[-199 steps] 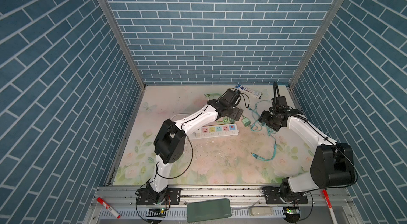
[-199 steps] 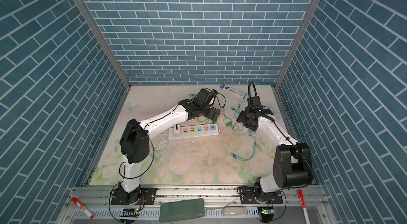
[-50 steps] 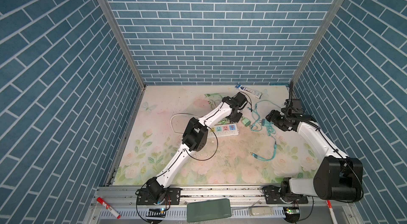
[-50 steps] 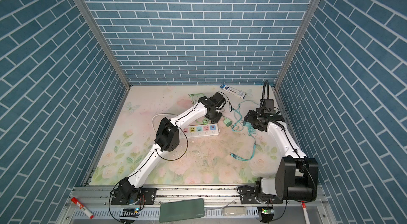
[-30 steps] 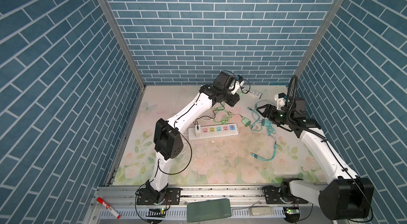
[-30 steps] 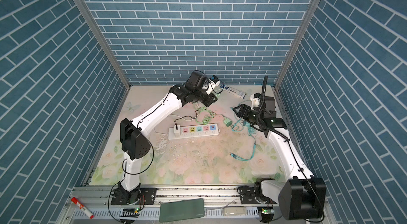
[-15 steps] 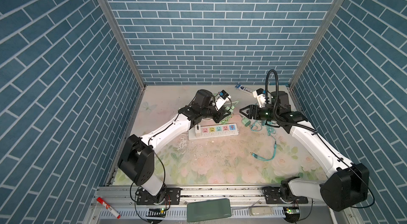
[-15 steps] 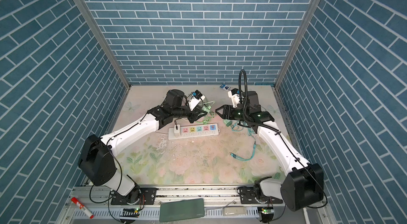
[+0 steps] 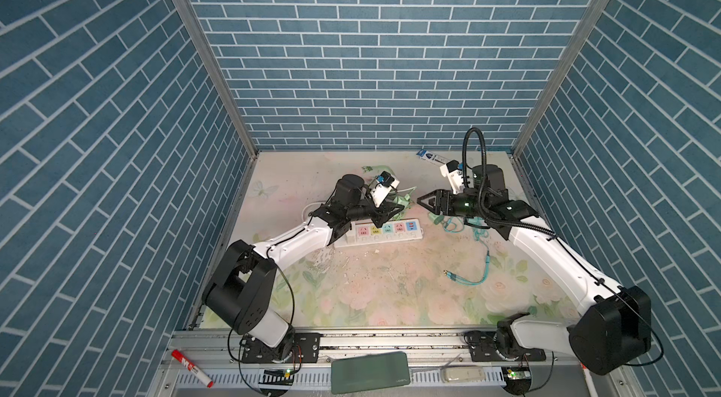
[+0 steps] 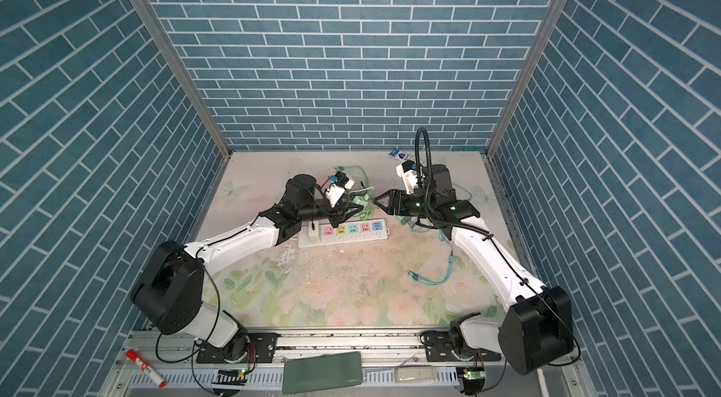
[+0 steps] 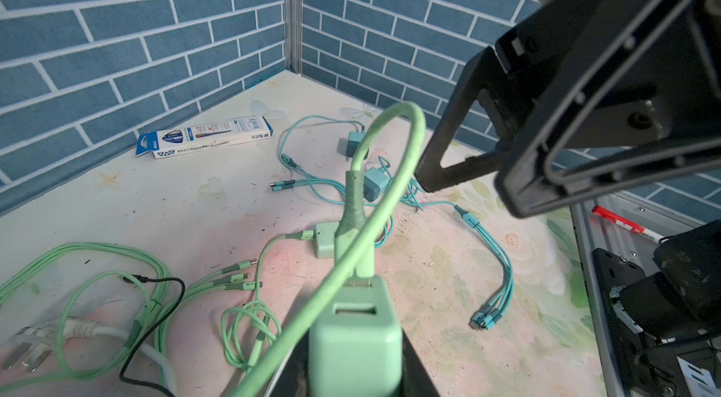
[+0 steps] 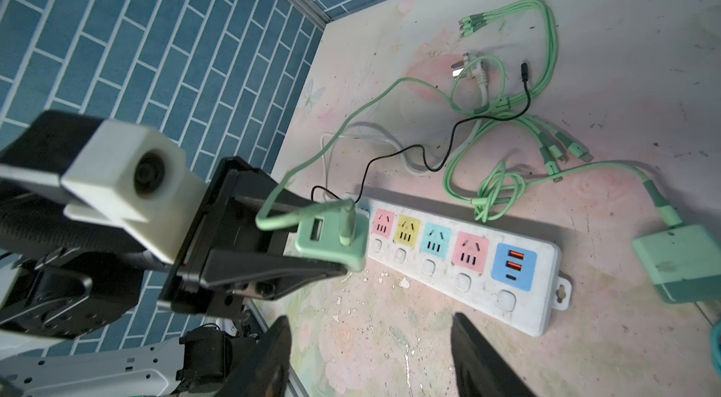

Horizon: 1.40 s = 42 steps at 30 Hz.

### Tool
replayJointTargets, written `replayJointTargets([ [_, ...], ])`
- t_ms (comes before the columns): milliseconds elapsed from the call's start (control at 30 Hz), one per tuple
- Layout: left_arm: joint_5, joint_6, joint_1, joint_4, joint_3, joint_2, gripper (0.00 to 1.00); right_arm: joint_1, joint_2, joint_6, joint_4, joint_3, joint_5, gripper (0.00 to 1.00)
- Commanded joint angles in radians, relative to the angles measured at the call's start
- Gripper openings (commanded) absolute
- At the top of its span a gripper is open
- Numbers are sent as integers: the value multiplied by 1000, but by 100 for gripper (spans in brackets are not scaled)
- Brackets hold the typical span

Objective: Insert the plug
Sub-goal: 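Bring the right gripper to the mint-green charger held by the left gripper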

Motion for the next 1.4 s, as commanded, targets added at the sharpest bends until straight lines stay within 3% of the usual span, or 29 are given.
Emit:
replayJointTargets([
  [0,110,-24,30,99,-7,2,10,10,-32,-127,-33,-14,-51,63],
  [267,198,17,37,-5,16,-7,9,25,5,-422,-186,86,-211,59],
  [467,218,35,38,-63,5,-41,9,35,84,-639,-354,206,-238,59],
  [700,257,69,38,-139,-3,-82,9,51,221,-772,-469,321,-230,54],
  [867,271,86,39,-162,4,-75,9,81,255,-800,-482,336,-160,57],
  [1367,437,86,47,-217,83,-35,8,84,192,-777,-342,263,-208,59],
])
